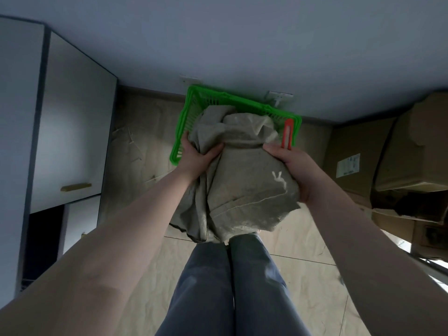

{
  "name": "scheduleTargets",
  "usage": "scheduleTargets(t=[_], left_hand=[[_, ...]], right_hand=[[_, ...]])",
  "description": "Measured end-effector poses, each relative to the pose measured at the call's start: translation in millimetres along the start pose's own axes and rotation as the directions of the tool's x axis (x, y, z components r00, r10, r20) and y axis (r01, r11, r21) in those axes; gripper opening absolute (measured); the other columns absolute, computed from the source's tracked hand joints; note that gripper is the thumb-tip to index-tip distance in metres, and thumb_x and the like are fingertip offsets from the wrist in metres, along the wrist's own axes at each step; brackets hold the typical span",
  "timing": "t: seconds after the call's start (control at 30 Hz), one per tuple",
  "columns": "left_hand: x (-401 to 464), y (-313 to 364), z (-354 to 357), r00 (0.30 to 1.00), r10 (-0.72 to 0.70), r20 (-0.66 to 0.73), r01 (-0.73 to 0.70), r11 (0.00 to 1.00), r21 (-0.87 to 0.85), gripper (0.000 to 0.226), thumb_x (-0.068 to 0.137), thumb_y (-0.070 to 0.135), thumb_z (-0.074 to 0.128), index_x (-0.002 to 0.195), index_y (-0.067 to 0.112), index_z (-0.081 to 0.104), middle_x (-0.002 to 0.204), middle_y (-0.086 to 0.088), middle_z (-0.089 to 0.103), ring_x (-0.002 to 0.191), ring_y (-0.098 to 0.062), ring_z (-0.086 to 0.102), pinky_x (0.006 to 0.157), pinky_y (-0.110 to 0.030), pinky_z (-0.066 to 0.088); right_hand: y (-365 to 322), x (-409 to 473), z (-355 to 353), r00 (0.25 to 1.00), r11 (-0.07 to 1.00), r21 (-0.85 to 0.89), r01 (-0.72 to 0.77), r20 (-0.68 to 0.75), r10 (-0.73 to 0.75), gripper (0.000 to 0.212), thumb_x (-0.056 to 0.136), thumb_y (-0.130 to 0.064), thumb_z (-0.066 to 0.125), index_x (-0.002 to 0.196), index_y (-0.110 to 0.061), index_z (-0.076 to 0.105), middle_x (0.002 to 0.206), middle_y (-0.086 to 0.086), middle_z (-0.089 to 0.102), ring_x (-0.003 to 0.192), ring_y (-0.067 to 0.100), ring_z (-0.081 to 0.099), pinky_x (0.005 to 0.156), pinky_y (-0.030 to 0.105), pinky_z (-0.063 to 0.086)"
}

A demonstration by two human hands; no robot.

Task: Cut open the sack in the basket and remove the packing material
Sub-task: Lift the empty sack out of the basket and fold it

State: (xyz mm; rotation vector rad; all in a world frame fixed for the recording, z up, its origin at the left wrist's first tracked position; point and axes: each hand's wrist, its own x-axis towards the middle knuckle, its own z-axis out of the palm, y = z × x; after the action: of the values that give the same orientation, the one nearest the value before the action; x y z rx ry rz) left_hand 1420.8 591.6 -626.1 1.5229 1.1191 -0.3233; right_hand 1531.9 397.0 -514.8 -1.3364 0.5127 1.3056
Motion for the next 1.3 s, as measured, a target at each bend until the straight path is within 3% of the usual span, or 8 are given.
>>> scheduleTargets(t=[0.1,0.37,0.47,0.67,0.8,0.93,1.13,1.3], left_hand=[[1,17,-1,1.000,-0.005,0.024,0.006,1.000,-0.022,0.134,0.052,0.078,0.068,0.153,0.022,0.000,0.156,-0.005,0.029,0.139,-0.021,0.036,0.117,-0.038,0.029],[16,32,-29,0.947,-0.245,0.206,0.137,0.892,0.430,0.128,0.058,0.080,0.063,0.155,0.016,0.010,0.157,-0.007,0.030,0.140,-0.026,0.036,0.118,-0.034,0.023],[16,32,-29,0.966,-0.199,0.167,0.170,0.970,0.172,0.133,0.058,0.073,0.073,0.154,0.022,-0.003,0.155,-0.005,0.032,0.138,-0.025,0.039,0.116,-0.035,0.028],[2,20,-1,0.947,-0.269,0.174,0.270,0.963,0.017,0.156,0.024,0.080,0.079,0.152,0.033,0.004,0.152,-0.002,0.036,0.133,-0.024,0.044,0.112,-0.043,0.037],[12,28,10,0.964,-0.249,0.096,0.246,0.968,0.043,0.153,0.031,0.061,0.087,0.153,0.023,0.004,0.149,-0.008,0.039,0.130,-0.028,0.046,0.108,-0.045,0.041],[9,49,18,0.916,-0.222,0.334,0.228,0.973,0.021,0.146,0.044,0.030,0.083,0.152,0.027,-0.014,0.153,-0.010,0.031,0.131,-0.030,0.044,0.108,-0.046,0.041],[27,38,17,0.920,-0.342,0.191,0.387,0.872,-0.301,0.149,0.029,0.071,0.087,0.153,0.030,0.014,0.148,-0.007,0.044,0.122,-0.027,0.056,0.101,-0.046,0.048],[13,46,18,0.954,-0.229,0.193,0.249,0.965,-0.083,0.132,0.060,0.019,0.088,0.154,0.026,-0.004,0.147,-0.012,0.040,0.128,-0.031,0.047,0.104,-0.049,0.045]], right_hand=[[17,8,-14,0.997,0.959,0.282,0.030,-0.080,-0.007,0.028,0.093,-0.024,0.059,0.079,-0.012,0.080,0.086,0.012,0.076,0.072,0.014,0.073,0.058,0.024,0.058],[18,14,-5,0.982,0.965,0.263,-0.016,-0.176,0.065,0.048,0.083,-0.036,0.073,0.122,-0.010,0.063,0.099,0.008,0.074,0.082,0.018,0.073,0.072,0.032,0.059],[19,15,5,0.986,0.949,0.312,-0.043,-0.142,0.091,0.026,0.097,-0.031,0.055,0.090,-0.008,0.065,0.060,0.003,0.071,0.052,0.013,0.069,0.048,0.021,0.055],[32,16,25,0.974,0.934,0.279,-0.223,0.036,0.222,0.035,0.090,-0.019,0.060,0.062,-0.008,0.078,0.069,0.009,0.074,0.059,0.020,0.072,0.058,0.033,0.060],[27,11,28,0.983,0.931,0.318,-0.179,0.013,0.184,0.012,0.086,-0.013,0.063,0.089,-0.005,0.072,0.078,0.012,0.073,0.064,0.022,0.072,0.059,0.033,0.061],[29,18,24,0.986,0.863,0.506,-0.014,-0.136,0.096,0.014,0.088,-0.019,0.063,0.094,-0.006,0.067,0.084,0.012,0.069,0.069,0.023,0.070,0.059,0.032,0.059],[14,25,39,0.979,0.931,0.333,-0.148,-0.084,0.185,0.011,0.089,-0.012,0.063,0.090,-0.002,0.068,0.074,0.011,0.069,0.056,0.020,0.068,0.047,0.026,0.057],[8,47,33,0.944,0.964,0.259,0.065,-0.328,0.025,0.065,0.084,0.000,0.068,0.140,-0.018,0.043,0.103,0.008,0.064,0.071,0.017,0.064,0.046,0.021,0.052]])
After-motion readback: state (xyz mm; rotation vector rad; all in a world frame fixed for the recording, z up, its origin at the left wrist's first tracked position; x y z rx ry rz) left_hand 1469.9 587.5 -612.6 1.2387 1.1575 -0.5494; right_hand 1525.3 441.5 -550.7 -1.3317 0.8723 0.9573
